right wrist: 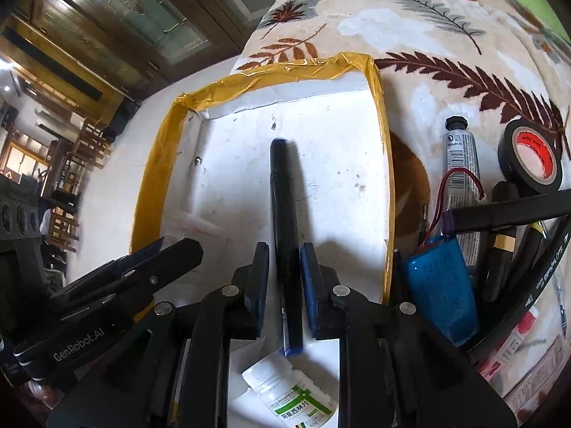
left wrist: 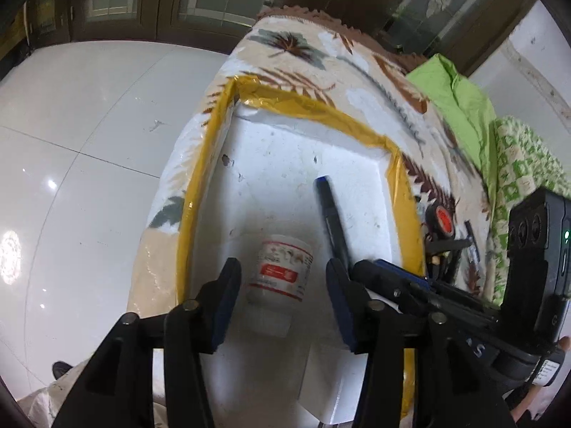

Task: Organize objects
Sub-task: 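Place the marker and white bottle into the tray and release both, then move both grippers back over the remaining pile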

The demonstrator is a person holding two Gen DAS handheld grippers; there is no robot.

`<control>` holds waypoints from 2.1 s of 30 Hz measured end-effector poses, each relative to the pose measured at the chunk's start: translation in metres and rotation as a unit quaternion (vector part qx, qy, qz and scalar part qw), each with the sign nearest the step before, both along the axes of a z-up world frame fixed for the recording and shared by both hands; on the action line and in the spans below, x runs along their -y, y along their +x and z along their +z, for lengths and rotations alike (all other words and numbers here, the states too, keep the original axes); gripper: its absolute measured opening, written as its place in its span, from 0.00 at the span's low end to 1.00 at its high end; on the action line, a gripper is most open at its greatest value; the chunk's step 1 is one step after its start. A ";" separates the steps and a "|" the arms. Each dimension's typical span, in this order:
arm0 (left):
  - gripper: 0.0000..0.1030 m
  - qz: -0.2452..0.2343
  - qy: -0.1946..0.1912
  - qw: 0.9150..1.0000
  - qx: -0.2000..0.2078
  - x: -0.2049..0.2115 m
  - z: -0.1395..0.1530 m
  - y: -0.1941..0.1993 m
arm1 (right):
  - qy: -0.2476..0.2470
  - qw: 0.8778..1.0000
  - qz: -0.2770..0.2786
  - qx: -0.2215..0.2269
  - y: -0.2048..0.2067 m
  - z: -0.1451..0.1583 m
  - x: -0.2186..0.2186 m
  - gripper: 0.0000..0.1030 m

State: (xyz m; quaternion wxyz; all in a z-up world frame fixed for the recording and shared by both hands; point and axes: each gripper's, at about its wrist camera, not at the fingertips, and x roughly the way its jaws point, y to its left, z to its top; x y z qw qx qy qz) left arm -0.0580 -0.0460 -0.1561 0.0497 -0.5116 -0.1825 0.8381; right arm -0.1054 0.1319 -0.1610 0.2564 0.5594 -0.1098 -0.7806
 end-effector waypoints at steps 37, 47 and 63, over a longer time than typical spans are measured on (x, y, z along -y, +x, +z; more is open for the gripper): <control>0.76 -0.260 -0.003 0.965 -0.005 -0.200 0.012 0.132 | 0.173 0.973 -0.153 0.014 0.089 -0.017 -0.232 0.66; 0.76 -0.191 0.058 0.980 -0.004 -0.168 0.008 0.116 | 0.168 0.977 -0.128 0.013 0.083 -0.025 -0.235 0.79; 0.76 -0.147 0.081 0.986 -0.012 -0.151 0.003 0.107 | 0.042 0.983 -0.177 0.028 0.116 -0.004 -0.261 0.71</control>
